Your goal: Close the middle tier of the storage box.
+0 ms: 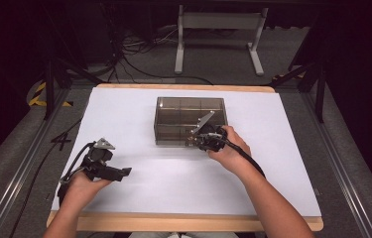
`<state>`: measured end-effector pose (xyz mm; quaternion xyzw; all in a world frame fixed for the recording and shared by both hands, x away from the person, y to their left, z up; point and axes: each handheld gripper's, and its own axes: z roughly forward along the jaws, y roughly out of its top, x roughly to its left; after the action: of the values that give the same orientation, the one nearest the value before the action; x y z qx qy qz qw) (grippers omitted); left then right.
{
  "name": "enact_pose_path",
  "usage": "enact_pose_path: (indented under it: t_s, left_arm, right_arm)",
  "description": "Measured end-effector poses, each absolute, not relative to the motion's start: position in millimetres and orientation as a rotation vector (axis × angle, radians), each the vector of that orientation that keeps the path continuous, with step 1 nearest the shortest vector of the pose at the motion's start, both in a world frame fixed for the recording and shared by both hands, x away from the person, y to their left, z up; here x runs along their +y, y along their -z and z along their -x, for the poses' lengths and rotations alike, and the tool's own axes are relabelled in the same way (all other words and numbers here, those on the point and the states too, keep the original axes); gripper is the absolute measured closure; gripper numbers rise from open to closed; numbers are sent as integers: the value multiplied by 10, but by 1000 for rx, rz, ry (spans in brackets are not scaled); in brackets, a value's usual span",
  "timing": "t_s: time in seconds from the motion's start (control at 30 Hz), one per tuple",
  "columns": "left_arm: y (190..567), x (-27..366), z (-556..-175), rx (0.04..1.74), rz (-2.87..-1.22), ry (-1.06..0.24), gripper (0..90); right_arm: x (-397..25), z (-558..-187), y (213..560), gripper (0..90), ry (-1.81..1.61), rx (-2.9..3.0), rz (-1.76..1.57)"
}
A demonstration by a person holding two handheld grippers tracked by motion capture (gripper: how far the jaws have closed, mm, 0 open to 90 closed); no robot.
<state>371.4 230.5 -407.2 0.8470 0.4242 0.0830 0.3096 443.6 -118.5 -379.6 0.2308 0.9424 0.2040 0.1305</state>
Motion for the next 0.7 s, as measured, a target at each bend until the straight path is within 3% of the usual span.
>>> enact_pose_path:
  t_s: [0.7]
  left_arm:
    - [4073,2308,-3715,1122,-2235,-218,97]
  right_arm:
    - [-1215,-4558,3839,900,-658,2668,-732]
